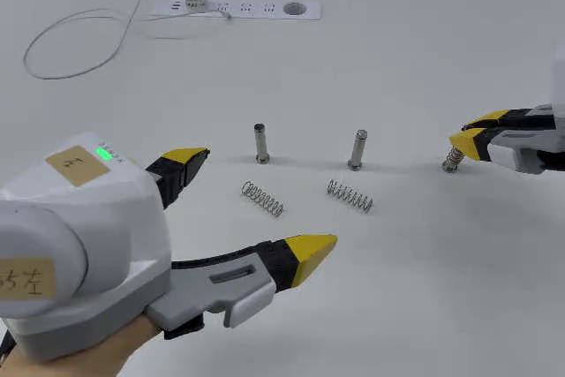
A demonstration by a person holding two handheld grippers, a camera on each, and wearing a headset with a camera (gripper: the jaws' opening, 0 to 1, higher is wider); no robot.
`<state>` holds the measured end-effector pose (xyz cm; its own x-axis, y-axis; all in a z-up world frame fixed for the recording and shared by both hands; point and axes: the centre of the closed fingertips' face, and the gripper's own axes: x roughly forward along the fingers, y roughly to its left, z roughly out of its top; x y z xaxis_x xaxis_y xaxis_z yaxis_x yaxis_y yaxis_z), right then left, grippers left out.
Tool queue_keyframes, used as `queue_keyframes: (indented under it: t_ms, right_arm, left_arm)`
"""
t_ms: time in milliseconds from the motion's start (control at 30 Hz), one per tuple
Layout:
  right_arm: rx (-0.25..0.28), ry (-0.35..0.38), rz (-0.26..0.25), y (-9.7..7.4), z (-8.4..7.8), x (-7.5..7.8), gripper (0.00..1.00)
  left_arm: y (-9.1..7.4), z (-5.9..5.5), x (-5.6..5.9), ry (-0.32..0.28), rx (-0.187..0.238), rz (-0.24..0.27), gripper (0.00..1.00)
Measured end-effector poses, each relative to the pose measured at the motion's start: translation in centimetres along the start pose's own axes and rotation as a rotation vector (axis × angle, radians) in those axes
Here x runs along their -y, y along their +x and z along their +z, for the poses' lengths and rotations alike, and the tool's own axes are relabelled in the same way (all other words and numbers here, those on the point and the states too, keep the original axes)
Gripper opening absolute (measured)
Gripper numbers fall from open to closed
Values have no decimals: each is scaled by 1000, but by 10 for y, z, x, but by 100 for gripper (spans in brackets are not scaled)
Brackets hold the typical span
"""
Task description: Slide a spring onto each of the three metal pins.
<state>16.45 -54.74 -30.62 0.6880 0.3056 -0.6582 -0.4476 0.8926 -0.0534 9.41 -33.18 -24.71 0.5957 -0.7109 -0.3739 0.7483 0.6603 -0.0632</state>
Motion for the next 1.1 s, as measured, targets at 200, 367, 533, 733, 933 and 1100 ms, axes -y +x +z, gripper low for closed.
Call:
queue_keyframes:
  t_ms: [200,367,533,733,933,1100]
  right_arm:
    - [-3,21,0,3,-4,-1,12]
    - [-5,35,1,5,-7,-3,12]
    - [2,50,3,4,-6,-3,12]
    - [-1,36,10,4,-7,-5,12]
    - [-10,1,0,5,-8,-7,25]
    - [16,12,10,-1,0,-10,28]
  left_arm:
    - [-1,1,-1,3,4,4,87]
    - [-1,1,-1,4,4,6,88]
    - [-1,0,0,5,1,1,88]
    - [0,0,1,4,-1,-3,88]
    - [-1,0,1,2,-2,-2,89]
    - [-1,-1,2,-3,-10,-5,91]
